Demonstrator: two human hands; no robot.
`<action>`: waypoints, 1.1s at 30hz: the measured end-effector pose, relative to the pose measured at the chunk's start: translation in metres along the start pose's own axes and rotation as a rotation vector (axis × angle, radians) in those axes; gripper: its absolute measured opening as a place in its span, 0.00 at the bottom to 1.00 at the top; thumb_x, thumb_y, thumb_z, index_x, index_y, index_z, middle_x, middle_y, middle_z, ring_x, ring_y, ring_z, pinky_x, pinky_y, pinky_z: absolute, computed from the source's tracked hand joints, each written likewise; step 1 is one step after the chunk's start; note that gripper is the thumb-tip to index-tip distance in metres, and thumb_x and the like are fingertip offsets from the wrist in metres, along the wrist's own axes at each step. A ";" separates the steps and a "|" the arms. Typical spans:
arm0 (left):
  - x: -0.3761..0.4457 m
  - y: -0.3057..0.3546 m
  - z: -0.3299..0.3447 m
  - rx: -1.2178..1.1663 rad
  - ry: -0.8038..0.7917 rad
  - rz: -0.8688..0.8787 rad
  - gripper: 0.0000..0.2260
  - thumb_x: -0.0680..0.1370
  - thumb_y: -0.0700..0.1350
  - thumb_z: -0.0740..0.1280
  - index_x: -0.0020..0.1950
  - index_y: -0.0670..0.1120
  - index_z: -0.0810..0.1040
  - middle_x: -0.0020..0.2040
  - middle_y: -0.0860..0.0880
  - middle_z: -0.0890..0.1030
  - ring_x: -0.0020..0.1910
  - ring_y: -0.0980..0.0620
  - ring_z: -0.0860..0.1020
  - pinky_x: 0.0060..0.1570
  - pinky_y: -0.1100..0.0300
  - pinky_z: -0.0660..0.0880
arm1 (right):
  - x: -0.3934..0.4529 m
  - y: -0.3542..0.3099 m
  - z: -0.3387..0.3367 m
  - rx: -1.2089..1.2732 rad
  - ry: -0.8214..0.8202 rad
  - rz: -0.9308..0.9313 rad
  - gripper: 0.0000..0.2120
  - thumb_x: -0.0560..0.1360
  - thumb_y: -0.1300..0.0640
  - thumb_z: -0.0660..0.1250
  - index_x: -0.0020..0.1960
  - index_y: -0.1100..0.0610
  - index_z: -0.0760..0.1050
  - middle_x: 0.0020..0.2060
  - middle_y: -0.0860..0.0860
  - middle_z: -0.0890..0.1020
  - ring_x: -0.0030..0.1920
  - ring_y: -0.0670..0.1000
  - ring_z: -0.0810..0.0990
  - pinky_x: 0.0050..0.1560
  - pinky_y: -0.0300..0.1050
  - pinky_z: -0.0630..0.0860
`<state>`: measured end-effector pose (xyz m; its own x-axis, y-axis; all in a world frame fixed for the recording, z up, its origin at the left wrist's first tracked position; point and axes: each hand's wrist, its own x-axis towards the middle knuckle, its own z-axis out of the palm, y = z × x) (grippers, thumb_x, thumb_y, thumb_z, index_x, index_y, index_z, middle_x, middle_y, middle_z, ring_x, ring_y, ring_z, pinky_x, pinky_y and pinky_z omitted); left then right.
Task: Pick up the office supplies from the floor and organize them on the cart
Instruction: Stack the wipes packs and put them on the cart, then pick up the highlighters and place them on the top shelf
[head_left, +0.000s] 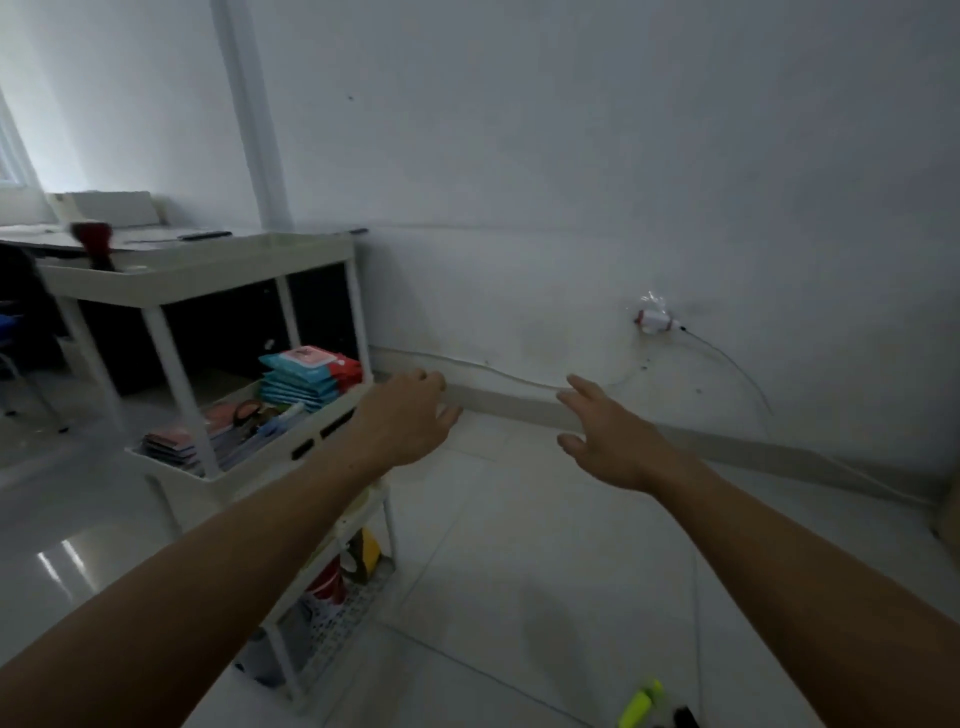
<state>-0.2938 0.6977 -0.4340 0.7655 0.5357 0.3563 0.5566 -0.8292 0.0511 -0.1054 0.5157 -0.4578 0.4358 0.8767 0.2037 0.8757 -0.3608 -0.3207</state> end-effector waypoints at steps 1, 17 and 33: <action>0.000 0.013 0.006 -0.019 -0.022 0.009 0.21 0.81 0.59 0.57 0.64 0.45 0.74 0.60 0.45 0.78 0.57 0.45 0.77 0.56 0.50 0.75 | -0.010 0.015 -0.001 0.006 0.012 0.026 0.30 0.80 0.49 0.61 0.79 0.53 0.57 0.80 0.45 0.50 0.77 0.52 0.60 0.72 0.54 0.64; -0.073 0.140 0.253 -0.051 -0.289 -0.102 0.23 0.79 0.66 0.56 0.63 0.51 0.75 0.59 0.50 0.80 0.55 0.47 0.78 0.54 0.51 0.73 | -0.109 0.258 0.170 -0.152 -0.456 0.208 0.25 0.82 0.47 0.59 0.75 0.56 0.64 0.74 0.54 0.66 0.72 0.55 0.66 0.71 0.51 0.65; -0.247 0.274 0.481 0.028 -0.762 0.246 0.18 0.77 0.51 0.66 0.66 0.49 0.73 0.65 0.46 0.72 0.64 0.43 0.73 0.61 0.49 0.66 | -0.254 0.309 0.320 -0.177 -0.676 -0.143 0.05 0.80 0.51 0.60 0.47 0.48 0.73 0.41 0.48 0.76 0.43 0.52 0.75 0.43 0.48 0.74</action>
<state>-0.1744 0.4145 -0.9571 0.8719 0.3073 -0.3813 0.3429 -0.9390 0.0273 -0.0124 0.2832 -0.9049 0.1400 0.9039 -0.4041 0.9602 -0.2235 -0.1673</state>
